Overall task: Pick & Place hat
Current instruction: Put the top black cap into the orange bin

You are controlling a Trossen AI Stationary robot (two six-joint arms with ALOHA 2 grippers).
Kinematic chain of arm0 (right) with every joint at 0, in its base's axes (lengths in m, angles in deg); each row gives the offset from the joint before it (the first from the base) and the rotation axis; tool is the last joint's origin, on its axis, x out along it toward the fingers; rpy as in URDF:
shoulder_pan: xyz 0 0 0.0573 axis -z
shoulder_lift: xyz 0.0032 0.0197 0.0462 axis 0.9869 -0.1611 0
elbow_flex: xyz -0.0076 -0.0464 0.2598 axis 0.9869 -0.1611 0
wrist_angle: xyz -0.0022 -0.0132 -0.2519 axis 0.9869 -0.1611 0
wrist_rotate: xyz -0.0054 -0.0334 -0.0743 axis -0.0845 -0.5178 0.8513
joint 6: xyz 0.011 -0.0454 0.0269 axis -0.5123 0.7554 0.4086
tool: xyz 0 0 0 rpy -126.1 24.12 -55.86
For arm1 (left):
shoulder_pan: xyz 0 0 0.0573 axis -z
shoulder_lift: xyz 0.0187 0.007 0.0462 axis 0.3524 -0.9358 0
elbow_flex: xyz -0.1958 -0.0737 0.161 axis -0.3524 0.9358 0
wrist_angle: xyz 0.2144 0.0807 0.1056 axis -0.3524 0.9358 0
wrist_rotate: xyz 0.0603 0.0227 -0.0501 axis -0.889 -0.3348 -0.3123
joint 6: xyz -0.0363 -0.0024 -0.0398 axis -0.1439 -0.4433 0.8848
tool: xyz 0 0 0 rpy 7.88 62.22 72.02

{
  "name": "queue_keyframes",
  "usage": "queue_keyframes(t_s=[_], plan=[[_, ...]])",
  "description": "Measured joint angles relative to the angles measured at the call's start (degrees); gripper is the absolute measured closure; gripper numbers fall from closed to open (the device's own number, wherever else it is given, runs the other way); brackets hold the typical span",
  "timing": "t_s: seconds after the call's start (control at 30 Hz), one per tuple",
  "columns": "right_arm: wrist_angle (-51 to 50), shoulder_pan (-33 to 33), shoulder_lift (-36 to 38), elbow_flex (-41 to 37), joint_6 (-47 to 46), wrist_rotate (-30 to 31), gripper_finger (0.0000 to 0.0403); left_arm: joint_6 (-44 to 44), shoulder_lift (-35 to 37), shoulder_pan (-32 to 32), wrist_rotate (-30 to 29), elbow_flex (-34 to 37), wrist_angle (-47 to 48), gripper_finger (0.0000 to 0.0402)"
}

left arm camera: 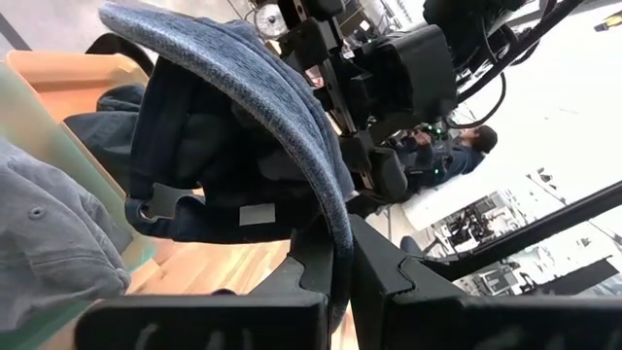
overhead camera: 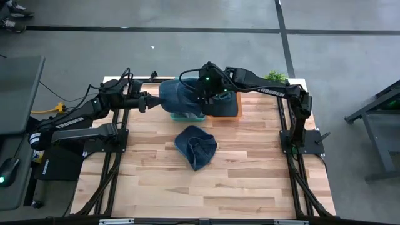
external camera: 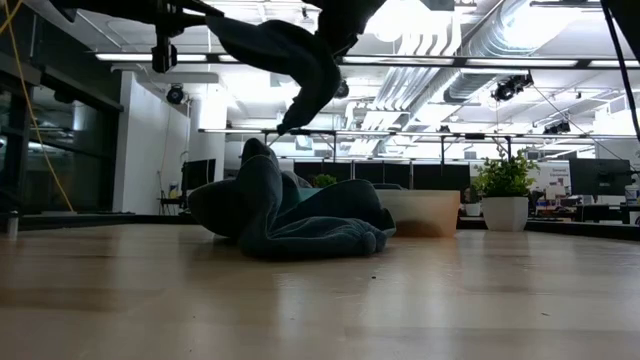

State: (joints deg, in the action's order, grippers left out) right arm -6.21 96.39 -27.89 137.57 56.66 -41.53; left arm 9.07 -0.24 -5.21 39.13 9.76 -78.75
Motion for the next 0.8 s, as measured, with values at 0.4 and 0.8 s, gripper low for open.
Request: queue_keyframes(t_s=[0.4, 0.8], plan=[[-0.07, -0.04, 0.00, 0.01, -2.39, 0.93, 0.0313, 0.12, 0.00, -0.02, 0.53, 0.00, -0.05, 0.0396], [-1.56, -0.06, 0.09, 0.01, -1.50, 3.25, 0.0398, 0.50, -0.74, -0.02, 0.53, -0.02, 0.53, 0.0384]])
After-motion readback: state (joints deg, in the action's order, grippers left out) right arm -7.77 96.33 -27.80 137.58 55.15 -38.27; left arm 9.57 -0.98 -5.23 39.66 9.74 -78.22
